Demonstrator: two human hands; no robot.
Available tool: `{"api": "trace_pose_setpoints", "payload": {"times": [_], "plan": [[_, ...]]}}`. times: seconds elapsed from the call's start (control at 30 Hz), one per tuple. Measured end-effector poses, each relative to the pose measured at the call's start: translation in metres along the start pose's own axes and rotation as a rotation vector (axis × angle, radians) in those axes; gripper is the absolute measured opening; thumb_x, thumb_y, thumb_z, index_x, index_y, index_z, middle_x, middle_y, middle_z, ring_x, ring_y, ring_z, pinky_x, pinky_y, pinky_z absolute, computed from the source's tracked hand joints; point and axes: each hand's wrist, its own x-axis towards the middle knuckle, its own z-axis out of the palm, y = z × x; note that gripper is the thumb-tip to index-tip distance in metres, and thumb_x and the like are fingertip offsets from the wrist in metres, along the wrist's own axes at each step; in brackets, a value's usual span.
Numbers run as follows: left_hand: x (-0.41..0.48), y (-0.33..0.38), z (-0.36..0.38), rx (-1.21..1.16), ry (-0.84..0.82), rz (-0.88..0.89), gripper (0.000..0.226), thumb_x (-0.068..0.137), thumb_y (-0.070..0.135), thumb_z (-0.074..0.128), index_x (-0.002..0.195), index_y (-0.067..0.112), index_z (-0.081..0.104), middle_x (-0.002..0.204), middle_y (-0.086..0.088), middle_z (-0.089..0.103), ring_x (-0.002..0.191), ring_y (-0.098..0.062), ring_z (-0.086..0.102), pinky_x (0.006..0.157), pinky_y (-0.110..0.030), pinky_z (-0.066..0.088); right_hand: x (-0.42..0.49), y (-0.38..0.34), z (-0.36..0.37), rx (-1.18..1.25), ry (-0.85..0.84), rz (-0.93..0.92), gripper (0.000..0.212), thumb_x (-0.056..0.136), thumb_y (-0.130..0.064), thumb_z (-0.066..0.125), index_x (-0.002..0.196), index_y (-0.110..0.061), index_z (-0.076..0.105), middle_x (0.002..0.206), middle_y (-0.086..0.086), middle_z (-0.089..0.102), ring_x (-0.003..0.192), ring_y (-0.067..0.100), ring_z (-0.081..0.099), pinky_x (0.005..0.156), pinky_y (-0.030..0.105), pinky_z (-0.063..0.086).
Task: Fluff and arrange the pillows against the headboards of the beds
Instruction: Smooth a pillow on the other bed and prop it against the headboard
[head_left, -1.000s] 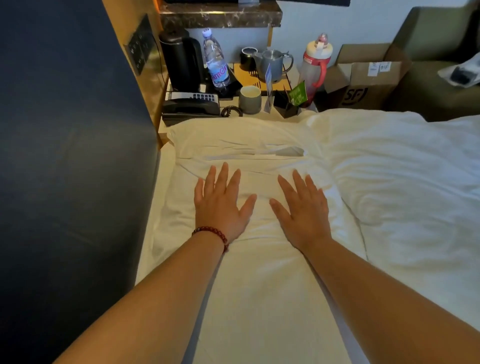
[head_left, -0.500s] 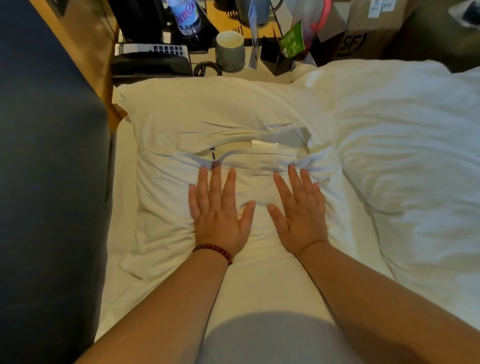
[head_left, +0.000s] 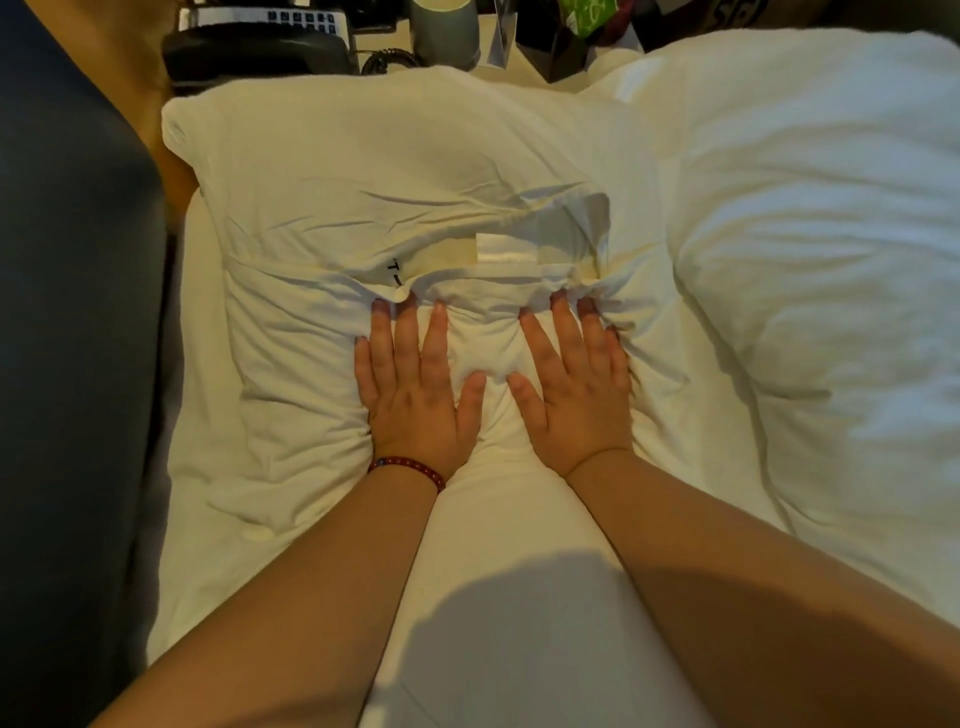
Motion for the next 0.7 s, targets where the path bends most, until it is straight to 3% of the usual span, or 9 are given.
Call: {"api": "trace_pose_setpoints", "payload": {"times": [0.37, 0.7], "plan": [[-0.0019, 0.0021, 0.0080, 0.022, 0.023, -0.018, 0.070, 0.092, 0.048, 0.036, 0.150, 0.011, 0.022, 0.155, -0.016, 0.019, 0.144, -0.037, 0.012, 0.119, -0.043, -0.009, -0.0017, 0.0018, 0.0020, -0.027, -0.025, 0.005, 0.061, 0.099, -0.056, 0.017, 0.153, -0.028, 0.017, 0.161, 0.009, 0.022, 0.147, 0.029, 0.011, 0.118, 0.045, 0.003], [-0.0026, 0.0041, -0.0013, 0.011, 0.027, -0.004, 0.064, 0.096, 0.053, 0.029, 0.149, 0.015, 0.027, 0.154, -0.012, 0.025, 0.146, -0.034, 0.013, 0.120, -0.046, -0.003, -0.0030, 0.0028, 0.0005, 0.017, -0.078, 0.012, 0.060, 0.098, -0.055, 0.013, 0.153, -0.031, 0.010, 0.162, 0.008, 0.017, 0.149, 0.028, 0.009, 0.119, 0.042, -0.004]]}}
